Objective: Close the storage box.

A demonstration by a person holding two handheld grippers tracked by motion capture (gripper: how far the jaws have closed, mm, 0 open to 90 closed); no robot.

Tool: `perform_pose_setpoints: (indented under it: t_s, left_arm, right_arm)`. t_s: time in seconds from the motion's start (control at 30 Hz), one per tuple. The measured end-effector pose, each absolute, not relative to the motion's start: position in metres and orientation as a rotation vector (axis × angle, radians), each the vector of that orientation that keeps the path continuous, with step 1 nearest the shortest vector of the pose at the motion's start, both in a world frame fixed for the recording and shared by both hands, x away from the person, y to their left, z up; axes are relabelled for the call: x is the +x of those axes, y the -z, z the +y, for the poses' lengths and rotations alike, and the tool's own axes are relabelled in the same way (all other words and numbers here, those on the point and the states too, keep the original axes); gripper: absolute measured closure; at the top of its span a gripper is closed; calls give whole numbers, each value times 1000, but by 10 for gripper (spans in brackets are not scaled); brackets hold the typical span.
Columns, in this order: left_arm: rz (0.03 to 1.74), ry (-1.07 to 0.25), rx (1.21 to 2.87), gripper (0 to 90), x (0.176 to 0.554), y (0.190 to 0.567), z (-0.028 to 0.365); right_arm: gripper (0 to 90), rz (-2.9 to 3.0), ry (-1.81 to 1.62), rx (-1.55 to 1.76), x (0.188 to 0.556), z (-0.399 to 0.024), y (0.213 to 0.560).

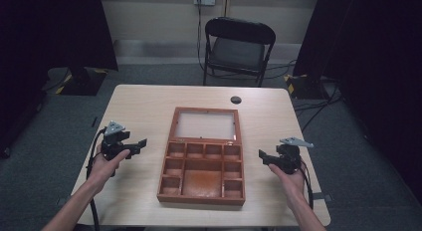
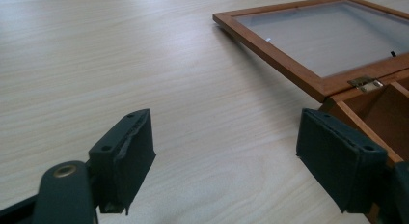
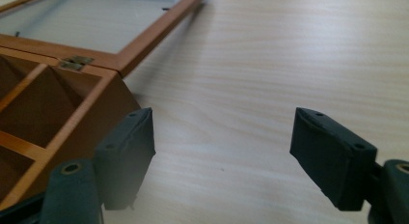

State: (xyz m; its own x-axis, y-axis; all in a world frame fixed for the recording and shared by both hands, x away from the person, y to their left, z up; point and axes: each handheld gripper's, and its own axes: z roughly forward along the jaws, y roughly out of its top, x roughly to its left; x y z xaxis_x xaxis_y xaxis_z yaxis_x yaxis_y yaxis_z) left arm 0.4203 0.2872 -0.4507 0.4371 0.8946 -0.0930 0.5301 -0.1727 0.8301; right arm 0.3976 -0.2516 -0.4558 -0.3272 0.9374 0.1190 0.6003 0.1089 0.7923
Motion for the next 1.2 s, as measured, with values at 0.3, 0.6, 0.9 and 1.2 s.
perform_pose_setpoints:
  t_s: [0.3,0.6,0.9,1.2]
  left_arm:
    - [1186,-506,1862,204,437,443,278]
    - [1208,-466,1869,203,467,437,260]
    - [1199,-424,1907,202,500,430,230]
    - [1200,-294,1914,194,505,457,218]
  right_arm:
    - [257,2033,-1135,1443,420,-239,446]
    - [260,2106,-1164,1418,454,-215,433]
    - [202,2173,-1180,1429,494,-184,431]
    - [188,2242,-1146,1526,503,-180,455]
